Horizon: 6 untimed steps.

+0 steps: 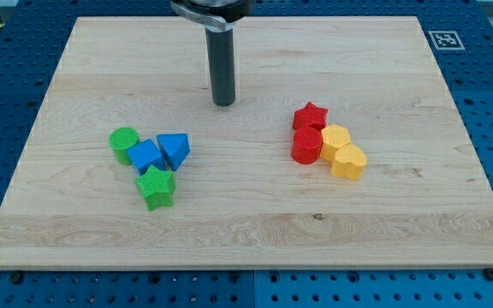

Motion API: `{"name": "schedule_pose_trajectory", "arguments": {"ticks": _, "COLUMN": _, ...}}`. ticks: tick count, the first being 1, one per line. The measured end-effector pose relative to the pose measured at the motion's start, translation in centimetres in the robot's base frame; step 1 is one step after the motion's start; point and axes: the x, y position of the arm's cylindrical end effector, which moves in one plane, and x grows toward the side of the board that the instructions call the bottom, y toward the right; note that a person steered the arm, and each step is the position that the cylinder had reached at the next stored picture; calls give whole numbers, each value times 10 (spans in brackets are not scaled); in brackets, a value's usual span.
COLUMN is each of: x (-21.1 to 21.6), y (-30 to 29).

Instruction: Push the red star along with the red circle down bit

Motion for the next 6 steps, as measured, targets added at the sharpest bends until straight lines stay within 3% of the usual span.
{"name": "schedule_pose_trajectory", "arguments": {"ticks": 3, "x": -17, "y": 11}}
{"name": "schedule_pose_trajectory", "arguments": {"ticks": 5, "x": -24, "y": 119}}
{"name": "schedule_pose_trajectory", "arguments": {"ticks": 6, "x": 7, "y": 139}}
